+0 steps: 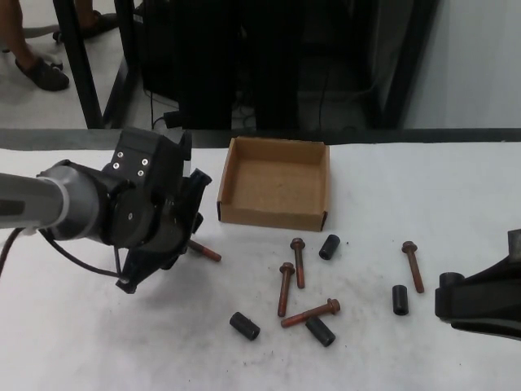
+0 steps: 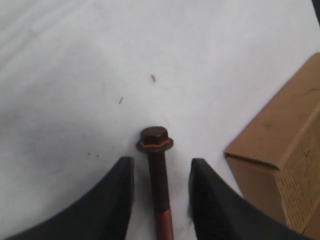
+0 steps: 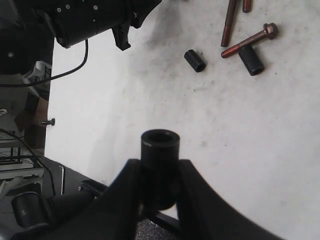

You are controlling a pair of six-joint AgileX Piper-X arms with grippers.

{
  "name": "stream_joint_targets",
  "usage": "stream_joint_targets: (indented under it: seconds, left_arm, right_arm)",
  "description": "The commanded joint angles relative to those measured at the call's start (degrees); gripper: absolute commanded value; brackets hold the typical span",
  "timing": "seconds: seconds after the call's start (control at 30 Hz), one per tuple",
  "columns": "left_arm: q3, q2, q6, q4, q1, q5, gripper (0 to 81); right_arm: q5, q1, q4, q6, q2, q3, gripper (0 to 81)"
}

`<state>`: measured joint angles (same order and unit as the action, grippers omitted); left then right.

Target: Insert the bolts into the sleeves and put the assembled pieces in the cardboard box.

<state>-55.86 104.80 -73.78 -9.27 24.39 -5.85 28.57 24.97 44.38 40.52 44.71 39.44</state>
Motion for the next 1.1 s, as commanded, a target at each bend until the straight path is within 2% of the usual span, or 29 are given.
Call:
stream_joint_targets:
  seconds: [0.0, 0.17, 0.5, 0.73, 0.93, 1.07]
  left_arm:
    - [-0.4, 1.4, -0.8, 3.6, 0.3, -0.3, 35.3]
    - [-0.4, 2.4, -0.9, 4.0, 0.3, 0.0, 31.8]
    - [-0.4, 4.6, -3.0, 4.8, 0.3, 1.0, 31.6]
    - [-0.6, 5.1, -3.0, 4.5, 0.3, 1.0, 30.5]
    - [-1.3, 5.2, -3.0, 2.5, 0.3, 3.7, 13.5]
    - [-1.4, 5.2, -3.0, 1.5, 0.3, 3.8, 8.1]
  right_arm:
    - [1.0, 0.0, -0.5, -0.7, -0.5, 0.1, 0.3]
    - [1.0, 0.0, -0.5, -0.7, -0.5, 0.1, 0.3]
    - [1.0, 0.0, -1.0, -0.1, -0.5, 0.1, 0.3]
    - [1.0, 0.0, -5.8, 2.1, -0.5, 0.1, 0.3]
    - [1.3, 0.0, -6.5, 2.1, -0.5, 0.1, 0.3]
    - [1.3, 0.0, -6.5, 2.6, -0.5, 0.4, 0.3]
